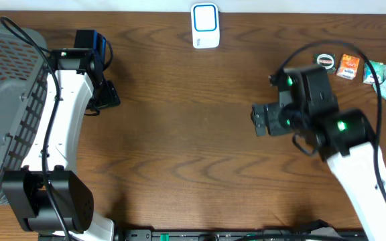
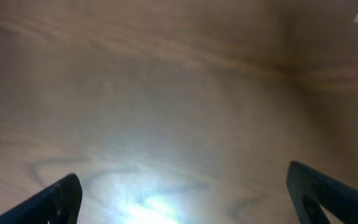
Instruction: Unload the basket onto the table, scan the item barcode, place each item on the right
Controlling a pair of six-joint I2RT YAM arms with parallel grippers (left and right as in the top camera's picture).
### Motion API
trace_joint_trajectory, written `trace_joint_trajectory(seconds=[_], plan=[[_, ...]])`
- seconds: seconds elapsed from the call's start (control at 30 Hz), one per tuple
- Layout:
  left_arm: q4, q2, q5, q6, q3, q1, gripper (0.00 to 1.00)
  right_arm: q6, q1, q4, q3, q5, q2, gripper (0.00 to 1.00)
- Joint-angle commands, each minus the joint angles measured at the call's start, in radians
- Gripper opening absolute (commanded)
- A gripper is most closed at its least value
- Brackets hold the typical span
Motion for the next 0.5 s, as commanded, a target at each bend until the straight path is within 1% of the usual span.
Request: trace_joint_trajectory(seconds=[0.0,0.1,0.17,0.23,0.37,0.4,0.47], plan=[[-0.005,-0.003,-0.002,-0.016,0.010,0.000,0.98,-0.046,-0.045,0.142,-0.167,-0.016,-0.153,0.99],[-0.005,-0.003,-0.002,-0.016,0.010,0.000,0.98,-0.090,-0.129,0.320,-0.354,-0.092,-0.307,0.99],[-0.005,-0.003,-0.002,-0.016,0.010,0.000,0.98,-0.138,-0.181,0.413,-0.459,-0.157,-0.399,0.99],[-0.005,-0.003,-0.002,-0.016,0.010,0.000,0.98,-0.153,-0.222,0.492,-0.552,-0.192,-0.492,0.99],[-0.005,-0.003,-0.002,-0.016,0.010,0.000,0.98,-0.153,-0.275,0.647,-0.724,-0.193,-0.675,1.00],[-0.005,-0.003,-0.002,-0.016,0.010,0.000,0.97,-0.153,-0.288,0.716,-0.795,-0.192,-0.753,0.99],[-0.005,-0.003,-0.002,-0.016,0.010,0.000,0.97,-0.153,-0.295,0.803,-0.885,-0.193,-0.844,0.99]])
